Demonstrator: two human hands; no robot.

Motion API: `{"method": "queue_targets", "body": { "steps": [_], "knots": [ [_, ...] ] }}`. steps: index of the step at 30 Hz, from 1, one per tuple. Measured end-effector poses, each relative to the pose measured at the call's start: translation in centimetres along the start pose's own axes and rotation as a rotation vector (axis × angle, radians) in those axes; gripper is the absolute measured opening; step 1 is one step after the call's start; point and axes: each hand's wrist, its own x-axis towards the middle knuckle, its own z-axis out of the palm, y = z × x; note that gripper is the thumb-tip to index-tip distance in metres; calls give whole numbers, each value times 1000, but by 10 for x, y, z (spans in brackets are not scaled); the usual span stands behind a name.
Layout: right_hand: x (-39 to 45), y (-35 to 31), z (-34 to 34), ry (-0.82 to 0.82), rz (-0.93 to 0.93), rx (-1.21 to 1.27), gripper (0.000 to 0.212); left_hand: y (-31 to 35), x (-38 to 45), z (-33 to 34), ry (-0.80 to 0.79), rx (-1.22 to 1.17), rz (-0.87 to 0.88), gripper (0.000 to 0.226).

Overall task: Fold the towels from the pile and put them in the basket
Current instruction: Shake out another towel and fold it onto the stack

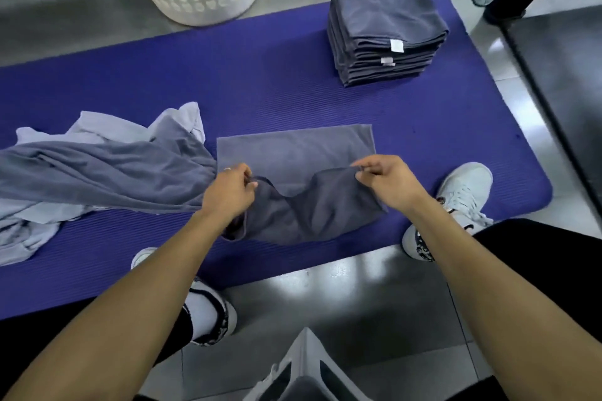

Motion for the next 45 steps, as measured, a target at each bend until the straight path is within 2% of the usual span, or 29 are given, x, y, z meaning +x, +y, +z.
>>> {"method": "queue_targets", "body": {
  "steps": [2,5,7,10,14,17,19,21,25,29,32,36,41,45],
  "knots": [
    [-3,-1,-2,-20,-11,43,14,21,-1,7,19,-42,168,13],
    [-9,-1,-5,-15,-19,119,10,69,-8,15,-48,-259,436,17],
    [-14,0,-6,-10,-34,139,8,97,-14,20,-83,-307,585,24],
    [-19,6,-8,-4,-70,142,10,112,-16,26,-118,-306,680,23],
    [-23,22,-8,-22,-111,121,6,119,-20,30,-187,-349,591,4],
    [-20,41,-8,-97,-94,93,25,126,-17,30,-219,-424,528,15],
    [-14,56,-11,-109,-56,105,27,129,-5,30,-224,-414,479,18],
    [-6,68,-13,-114,-8,135,16,129,14,30,-212,-393,437,19],
    [15,86,-14,-170,38,82,13,135,71,37,-183,-370,400,13],
    [36,107,-18,-236,111,59,31,156,132,59,-203,-269,398,8],
    [45,128,-20,-194,188,55,32,172,168,82,-230,-154,397,4],
    [50,147,-16,-130,200,115,28,182,202,117,-260,-70,365,10],
    [55,165,-2,-43,188,29,29,188,218,141,-190,-88,315,7],
    [56,175,12,76,251,20,31,189,218,144,-116,-65,337,8]
  ]
}}
